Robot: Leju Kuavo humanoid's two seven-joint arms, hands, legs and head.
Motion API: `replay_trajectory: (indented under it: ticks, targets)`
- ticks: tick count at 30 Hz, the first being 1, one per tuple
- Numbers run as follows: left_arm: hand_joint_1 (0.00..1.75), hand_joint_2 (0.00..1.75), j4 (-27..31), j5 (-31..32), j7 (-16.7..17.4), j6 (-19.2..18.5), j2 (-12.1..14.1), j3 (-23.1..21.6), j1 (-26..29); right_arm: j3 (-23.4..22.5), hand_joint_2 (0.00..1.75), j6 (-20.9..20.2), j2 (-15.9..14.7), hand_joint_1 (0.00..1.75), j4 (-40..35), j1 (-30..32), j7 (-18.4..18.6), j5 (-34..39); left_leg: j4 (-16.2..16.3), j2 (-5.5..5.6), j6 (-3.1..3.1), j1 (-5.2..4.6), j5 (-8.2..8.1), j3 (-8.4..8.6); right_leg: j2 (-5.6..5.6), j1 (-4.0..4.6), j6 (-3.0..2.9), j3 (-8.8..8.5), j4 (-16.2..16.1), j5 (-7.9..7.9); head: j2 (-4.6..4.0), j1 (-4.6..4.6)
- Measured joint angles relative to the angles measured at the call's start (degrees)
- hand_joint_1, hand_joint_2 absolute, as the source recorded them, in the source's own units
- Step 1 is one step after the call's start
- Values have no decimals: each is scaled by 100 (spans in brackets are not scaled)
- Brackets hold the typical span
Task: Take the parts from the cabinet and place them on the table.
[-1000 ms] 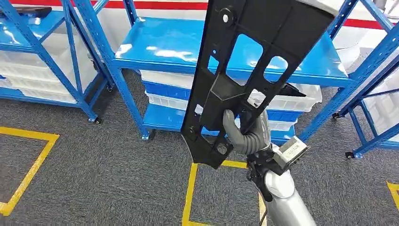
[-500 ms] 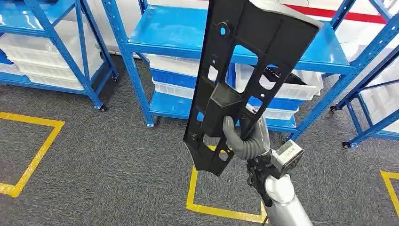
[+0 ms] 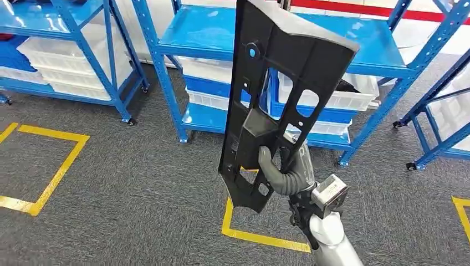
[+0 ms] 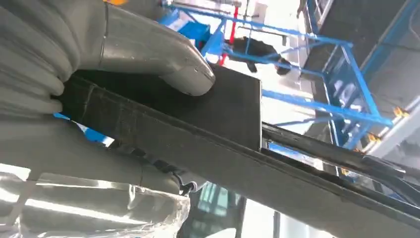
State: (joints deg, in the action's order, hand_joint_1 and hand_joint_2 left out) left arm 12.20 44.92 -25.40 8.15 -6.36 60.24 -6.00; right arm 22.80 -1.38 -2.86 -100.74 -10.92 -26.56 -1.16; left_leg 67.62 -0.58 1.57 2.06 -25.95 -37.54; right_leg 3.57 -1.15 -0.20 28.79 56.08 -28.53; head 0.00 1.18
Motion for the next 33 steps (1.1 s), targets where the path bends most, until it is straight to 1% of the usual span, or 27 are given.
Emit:
replay_trajectory:
  ticks: [1, 2, 3, 4, 6, 7, 8, 9, 11, 12, 13, 14, 16, 17, 18, 21, 22, 23, 24, 25, 26, 27, 28, 29, 31, 32, 33]
  targets:
    - [0, 175, 0, 0, -4, 0, 0, 0, -1, -2, 175, 2, 0, 175, 0, 0, -7, -7, -543, -161, 7, 4, 86, 364, 41, 2, 7, 7, 39, -4, -2, 4]
    - [0, 175, 0, 0, -6, 0, -2, 0, -14, -4, 175, 2, 0, 175, 0, 3, -13, -15, -781, -335, 6, -57, -87, 534, 78, 55, 38, 55, 50, -11, -2, 9]
    - [0, 175, 2, 2, -15, 4, 7, 0, -19, -11, 175, 2, 2, 175, -2, 3, -15, -28, -838, -315, -72, -90, -47, 500, 125, 68, 63, 68, 64, 3, 0, 13]
    - [0, 175, 2, 7, -15, 18, 4, 0, -12, -11, 175, 2, 2, 175, -7, 10, -20, -37, -893, -273, -106, -93, -80, 477, 166, 100, 98, 66, 72, 8, -2, 4]
    - [0, 175, 2, 11, -17, 31, 7, 0, 0, -9, 175, 2, 2, 175, -13, 30, -24, -59, -929, -166, -227, -119, -63, 431, 269, 116, 165, 70, 68, 27, -2, 0]
    - [0, 175, 2, 11, -15, 31, 0, 0, 9, -13, 175, 2, -2, 175, -28, 39, -26, -74, -990, -123, -304, -64, -11, 448, 134, 104, 210, 165, 131, -38, 0, 7]
    - [0, 175, 2, 11, -15, 33, -4, 0, 7, -13, 175, 2, 0, 175, -31, 55, -33, -92, -1005, -90, -347, -88, 17, 433, -112, 69, 190, 222, 295, -150, 0, -2]
    - [0, 175, 2, 20, -22, 33, -4, 0, 1, -15, 175, 2, -2, 175, -37, 74, -46, -103, -1003, -43, -375, -90, 35, 407, -238, 64, 132, 398, 685, -354, 0, -4]
    - [0, 175, 2, 72, -55, 33, -2, -2, -2, -30, 175, 2, -6, 175, -37, 172, -57, -148, -1002, 76, -416, -102, 64, 361, -297, 54, 77, 852, 1643, -704, -2, -11]
    - [0, 175, 2, 81, -61, 33, -2, -2, 3, -39, 175, 4, -9, 175, -37, 228, -68, -168, -999, 143, -424, -108, 78, 344, -311, 57, 105, 976, 1909, -744, -2, -15]
    - [0, 175, 2, 85, -68, 33, -4, -2, 14, -48, 175, 4, -11, 175, -37, 266, -81, -184, -998, 208, -414, -109, 90, 337, -314, 44, 149, 957, 1866, -681, -2, -13]
    - [0, 175, 2, 85, -72, 33, -4, -2, 20, -50, 175, 4, -11, 175, -37, 282, -90, -186, -993, 275, -397, -106, 101, 334, -316, 32, 215, 803, 1566, -519, -2, -15]
    - [0, 175, 2, 85, -74, 33, -13, -2, 27, -52, 175, 4, -9, 175, -39, 281, -109, -197, -962, 397, -359, -87, 117, 327, -421, -31, 345, 276, 519, -100, 0, -15]
    - [0, 175, 2, 85, -79, 33, -11, -2, 26, -52, 175, 4, -9, 175, -37, 280, -114, -199, -943, 440, -324, -100, 124, 303, -644, -78, 347, 151, 202, -96, 0, -33]
    - [0, 175, 2, 85, -81, 33, -11, -2, 16, -52, 175, 4, -2, 175, -42, 288, -114, -201, -908, 504, -280, -131, 127, 258, -629, -34, 286, 160, 180, -67, 0, -31]
    - [0, 175, 2, 87, -109, 28, -9, -2, 54, -59, 175, 4, -7, 175, -46, 339, -133, -223, -969, 599, -152, -93, 227, 197, -514, -5, 171, 175, 202, -4, -2, -20]
    - [0, 175, 2, 90, -122, 17, -4, -2, 68, -59, 175, 4, -4, 175, -46, 338, -151, -236, -934, 584, -144, -62, 204, 166, -458, -80, 117, 188, 178, 30, 0, -24]
    - [0, 175, 0, 109, -138, -9, -11, -4, 80, -61, 175, 4, -4, 175, -46, 350, -179, -256, -791, 373, -131, -90, 73, 110, -431, -54, 87, 191, 178, 45, 0, -4]
    - [0, 175, 0, 118, -146, -22, -11, -4, 78, -61, 175, 4, -7, 175, -55, 386, -238, -284, -450, 221, -112, -90, -165, -40, -375, -40, 56, 197, 179, 45, 0, 48]
    - [0, 175, 2, 124, -155, -26, -11, -4, 77, -68, 175, 9, -13, 175, -59, 433, -273, -302, 6, 146, -94, -89, -408, -233, -323, -11, 34, 207, 180, 52, -2, 51]
    - [0, 175, 2, 131, -160, -28, -11, -4, 79, -72, 175, 15, -20, 175, -59, 491, -311, -326, 490, 109, -82, -89, -619, -442, -253, 16, 32, 218, 182, 51, -2, 50]
    - [0, 175, 0, 140, -162, -31, -11, -7, 86, -74, 175, 20, -24, 175, -59, 557, -349, -354, 840, 95, -83, -89, -733, -592, -189, 35, 31, 228, 183, 51, -2, 52]
    - [0, 175, 0, 149, -164, -33, -11, -4, 95, -74, 175, 20, -28, 175, -61, 609, -371, -374, 926, 87, -93, -90, -720, -614, -137, 51, 30, 231, 183, 51, -2, 52]
    - [0, 175, 0, 184, -168, -35, -11, -7, 99, -70, 175, 28, -31, 175, -61, 657, -413, -411, 733, 79, -123, -93, -588, -492, -82, 72, 30, 229, 183, 50, -2, 52]
    - [0, 175, 2, 302, -168, -24, -11, -18, 100, -87, 175, 90, -50, 175, -105, 794, -542, -470, -264, -2, -235, -129, -157, 94, 17, 106, 25, 211, 183, 44, -2, 53]
    - [0, 175, 2, 393, -168, -7, -11, -39, 92, -122, 175, 140, -72, 175, -174, 910, -633, -487, -765, -201, -329, -180, -45, 398, 66, 111, 19, 198, 183, 39, 0, 52]
    - [0, 175, 7, 453, -164, 13, -9, -59, 72, -160, 175, 151, -99, 175, -230, 1035, -700, -481, -853, -291, -348, -220, -96, 435, 126, 188, 32, 219, 188, 29, 0, 44]
